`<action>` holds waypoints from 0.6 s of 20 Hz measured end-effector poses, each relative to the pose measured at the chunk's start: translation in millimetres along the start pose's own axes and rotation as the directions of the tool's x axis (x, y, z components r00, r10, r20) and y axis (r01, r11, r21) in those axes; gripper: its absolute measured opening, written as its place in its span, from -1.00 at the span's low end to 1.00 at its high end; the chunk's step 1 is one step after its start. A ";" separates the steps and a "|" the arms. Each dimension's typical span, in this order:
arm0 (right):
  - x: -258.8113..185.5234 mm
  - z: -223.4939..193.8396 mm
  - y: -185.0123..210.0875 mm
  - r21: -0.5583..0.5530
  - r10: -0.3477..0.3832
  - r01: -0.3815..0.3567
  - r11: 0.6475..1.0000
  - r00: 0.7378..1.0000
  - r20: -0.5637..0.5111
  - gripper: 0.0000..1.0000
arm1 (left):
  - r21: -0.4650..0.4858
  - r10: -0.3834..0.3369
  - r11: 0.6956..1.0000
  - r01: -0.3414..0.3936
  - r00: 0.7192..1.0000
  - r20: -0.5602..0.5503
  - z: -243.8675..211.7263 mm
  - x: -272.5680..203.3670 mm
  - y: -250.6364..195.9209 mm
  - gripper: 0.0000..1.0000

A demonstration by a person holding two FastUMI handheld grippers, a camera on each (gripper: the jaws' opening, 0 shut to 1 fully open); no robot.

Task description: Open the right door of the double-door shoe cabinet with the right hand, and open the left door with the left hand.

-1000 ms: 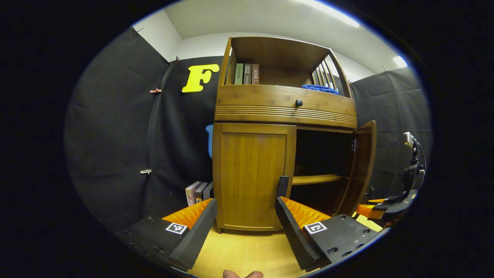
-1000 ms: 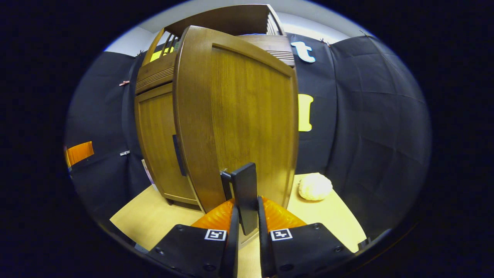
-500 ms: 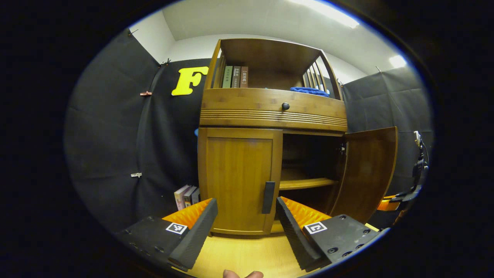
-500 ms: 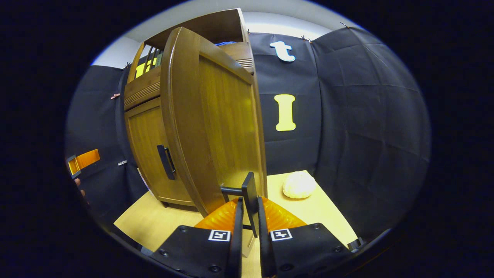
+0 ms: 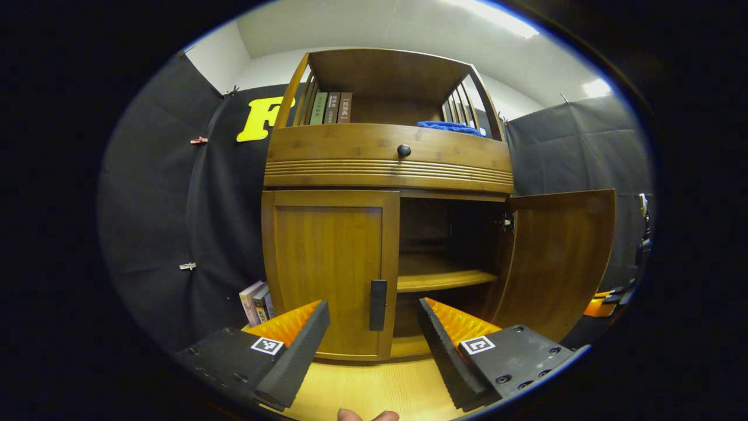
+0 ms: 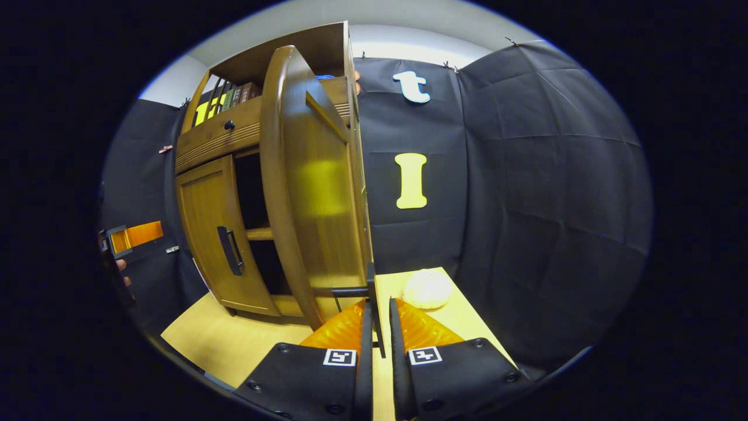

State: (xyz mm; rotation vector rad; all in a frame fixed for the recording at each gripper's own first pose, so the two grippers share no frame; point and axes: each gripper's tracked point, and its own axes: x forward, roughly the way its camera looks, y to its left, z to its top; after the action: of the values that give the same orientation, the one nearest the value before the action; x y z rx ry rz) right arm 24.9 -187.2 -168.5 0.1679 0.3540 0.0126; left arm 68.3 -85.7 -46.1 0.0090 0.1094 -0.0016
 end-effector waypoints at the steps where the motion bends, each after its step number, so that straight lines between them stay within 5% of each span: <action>1: -2.1 0.7 -4.8 -0.008 -0.005 0.005 1.000 1.000 0.002 -0.64 | -0.002 -0.003 1.000 0.003 1.000 -0.006 -1.0 5.8 -2.9 0.84; 7: -19.9 14.0 -32.9 -0.054 -0.049 0.050 0.997 0.998 0.035 -0.64 | 0.017 -0.001 1.000 0.001 1.000 -0.024 -10.5 37.0 -13.5 0.89; 8: -18.9 13.4 -35.9 -0.059 -0.063 0.065 0.996 0.998 0.032 -0.54 | 0.020 -0.001 1.000 0.002 1.000 -0.027 -13.4 41.6 -14.9 0.89; 9: -19.0 14.6 -38.3 -0.062 -0.078 0.080 0.995 0.996 0.033 -0.17 | 0.022 -0.003 1.000 0.003 1.000 -0.030 -15.2 46.3 -16.1 0.89; 10: -20.5 16.7 -42.4 -0.063 -0.102 0.104 0.993 0.994 0.037 -0.25 | 0.023 0.001 1.000 -0.001 0.999 -0.033 -17.8 50.6 -15.6 0.89; 12: -29.1 24.0 -51.6 -0.064 -0.147 0.150 0.987 0.988 0.055 0.12 | 0.014 0.004 1.000 -0.003 0.999 -0.039 -20.1 61.5 -15.3 0.89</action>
State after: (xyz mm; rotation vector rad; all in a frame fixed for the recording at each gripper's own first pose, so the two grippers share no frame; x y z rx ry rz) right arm 5.1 -243.2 -144.8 0.0744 0.3152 -0.1267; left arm 127.2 -100.9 -73.0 0.0230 0.1483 0.0015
